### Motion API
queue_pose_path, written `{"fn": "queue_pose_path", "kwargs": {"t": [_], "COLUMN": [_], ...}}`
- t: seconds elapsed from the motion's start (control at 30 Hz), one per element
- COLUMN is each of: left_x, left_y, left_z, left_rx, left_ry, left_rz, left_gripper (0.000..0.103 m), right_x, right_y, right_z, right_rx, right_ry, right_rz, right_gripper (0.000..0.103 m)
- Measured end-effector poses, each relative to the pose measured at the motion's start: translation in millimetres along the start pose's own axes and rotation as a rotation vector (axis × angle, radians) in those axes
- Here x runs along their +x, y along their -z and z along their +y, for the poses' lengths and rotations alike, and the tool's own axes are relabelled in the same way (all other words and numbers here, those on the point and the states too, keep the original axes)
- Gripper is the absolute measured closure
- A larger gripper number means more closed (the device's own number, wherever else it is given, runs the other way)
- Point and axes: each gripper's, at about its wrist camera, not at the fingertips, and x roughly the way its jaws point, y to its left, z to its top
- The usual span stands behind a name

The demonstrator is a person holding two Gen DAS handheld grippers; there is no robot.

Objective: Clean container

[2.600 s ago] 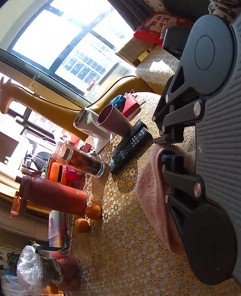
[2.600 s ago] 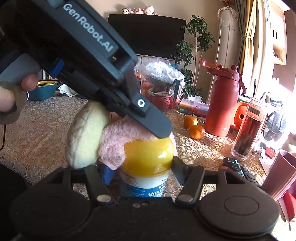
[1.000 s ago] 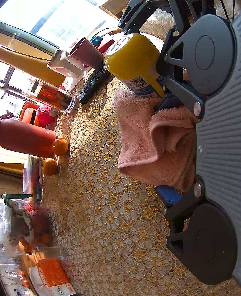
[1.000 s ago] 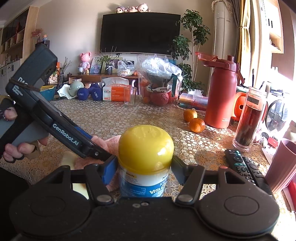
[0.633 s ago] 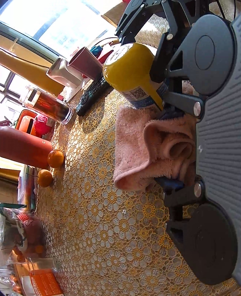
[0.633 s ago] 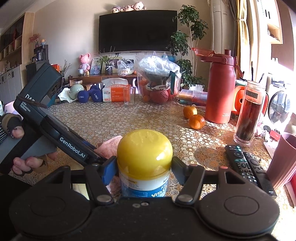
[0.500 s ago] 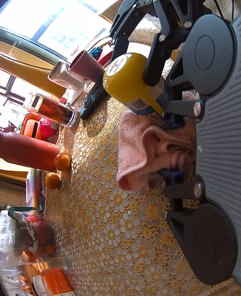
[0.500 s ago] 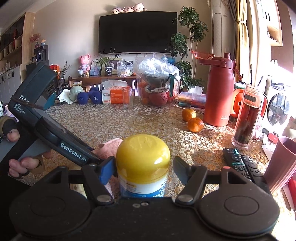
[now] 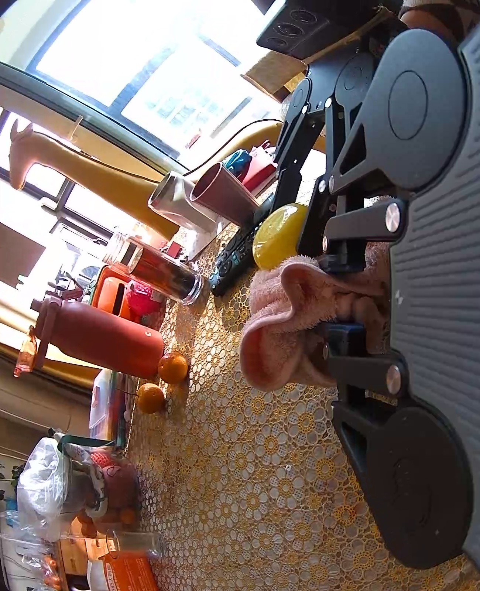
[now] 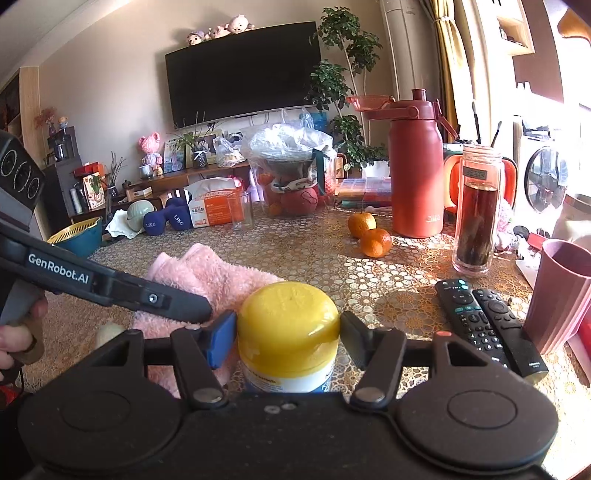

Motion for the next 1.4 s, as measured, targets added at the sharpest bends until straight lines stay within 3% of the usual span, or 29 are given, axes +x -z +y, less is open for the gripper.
{"fn": "queue_pose_path", "kwargs": {"t": [0.2,0.33,0.53,0.93,1.13,1.4], "left_x": [33.1,19.1,-1.4,42.2,23.5,-34.2], "left_y": [18.1,13.0,-2.7,26.0,25.7,24.4], "left_z": [-5.1,-3.2,-26.7,-20.8,-15.1,-16.9], "left_rx": [0.047,0.026,0.052,0.093,0.089,0.09], "left_ry": [-0.058,-0.048,0.031,-0.054,-0.074,-0.076], "left_rz": [0.094,0.061,-0.002,0.122,0.086,-0.038], "left_gripper": [0.08,0.08,0.081,0.081,0.081,0.081], "right_x": [-4.9,-8.3,-8.0,-13.1,-13.7,-3.0], "right_y": [1.9,3.4,4.7,6.3,5.1,-2.8], "right_z": [-15.2,-26.8,-34.0,-49.1,-50.3,-35.3], "right_rx": [0.053,0.102,0.166,0.223,0.276,0.296], "right_ry": [0.029,0.016,0.014,0.035,0.031,0.016], "right_rz": [-0.017,-0.023,-0.035,-0.046,-0.048,-0.047], "right_gripper": [0.043,0.043,0.043,0.043,0.043,0.043]}}
